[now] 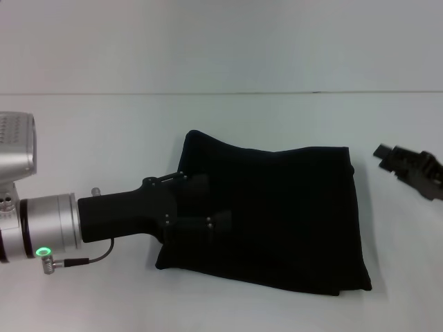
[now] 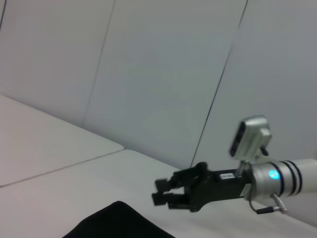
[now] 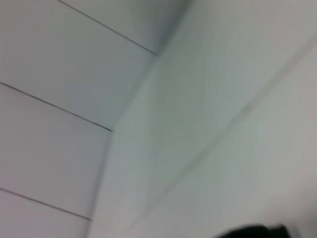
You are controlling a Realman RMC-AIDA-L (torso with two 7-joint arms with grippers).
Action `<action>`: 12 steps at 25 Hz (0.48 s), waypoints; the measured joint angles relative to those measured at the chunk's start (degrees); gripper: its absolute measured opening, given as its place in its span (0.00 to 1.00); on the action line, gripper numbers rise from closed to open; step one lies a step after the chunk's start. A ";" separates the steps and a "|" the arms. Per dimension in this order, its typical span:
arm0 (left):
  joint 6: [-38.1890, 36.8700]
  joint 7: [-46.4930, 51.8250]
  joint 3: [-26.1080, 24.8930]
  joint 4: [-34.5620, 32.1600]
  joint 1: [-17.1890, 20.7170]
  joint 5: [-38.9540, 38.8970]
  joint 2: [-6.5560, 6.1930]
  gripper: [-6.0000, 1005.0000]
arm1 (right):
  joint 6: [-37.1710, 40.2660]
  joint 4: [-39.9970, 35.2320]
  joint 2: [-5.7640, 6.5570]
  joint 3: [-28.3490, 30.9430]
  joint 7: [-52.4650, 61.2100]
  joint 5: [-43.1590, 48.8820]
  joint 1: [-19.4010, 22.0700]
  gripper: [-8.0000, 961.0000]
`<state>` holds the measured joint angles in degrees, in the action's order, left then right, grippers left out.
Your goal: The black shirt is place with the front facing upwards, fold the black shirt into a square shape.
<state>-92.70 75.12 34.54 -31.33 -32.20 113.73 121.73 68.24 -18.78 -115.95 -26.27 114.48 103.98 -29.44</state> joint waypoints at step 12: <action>2.94 35.39 -2.32 2.73 -6.38 0.41 -6.96 0.94 | 17.55 -5.19 -0.80 -0.43 -49.25 8.02 3.64 0.72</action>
<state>-89.76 110.51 32.22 -28.60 -38.58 114.13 114.77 85.78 -23.97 -116.74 -26.69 65.23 112.00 -25.80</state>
